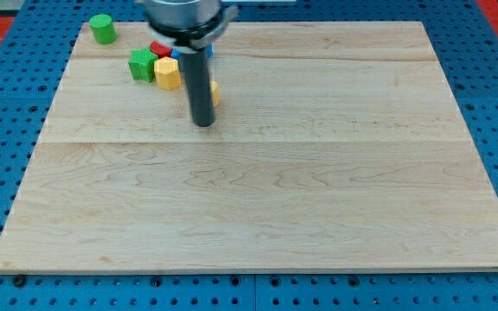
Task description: Place the heart into the blue blocks
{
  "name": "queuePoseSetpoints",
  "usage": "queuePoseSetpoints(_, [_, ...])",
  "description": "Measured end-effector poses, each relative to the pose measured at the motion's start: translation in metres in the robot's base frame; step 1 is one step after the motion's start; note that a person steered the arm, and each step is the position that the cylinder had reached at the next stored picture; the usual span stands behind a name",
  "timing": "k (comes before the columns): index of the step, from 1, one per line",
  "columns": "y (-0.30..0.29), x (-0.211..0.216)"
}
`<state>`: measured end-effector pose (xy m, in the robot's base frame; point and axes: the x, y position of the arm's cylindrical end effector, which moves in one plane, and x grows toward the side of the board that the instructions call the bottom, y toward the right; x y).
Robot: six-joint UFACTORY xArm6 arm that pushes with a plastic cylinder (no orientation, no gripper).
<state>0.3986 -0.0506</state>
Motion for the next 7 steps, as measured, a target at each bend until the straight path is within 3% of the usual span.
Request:
queuePoseSetpoints(1, [0.005, -0.027])
queuePoseSetpoints(3, [0.027, -0.019])
queuePoseSetpoints(5, [0.027, -0.046])
queuePoseSetpoints(7, [-0.005, -0.022])
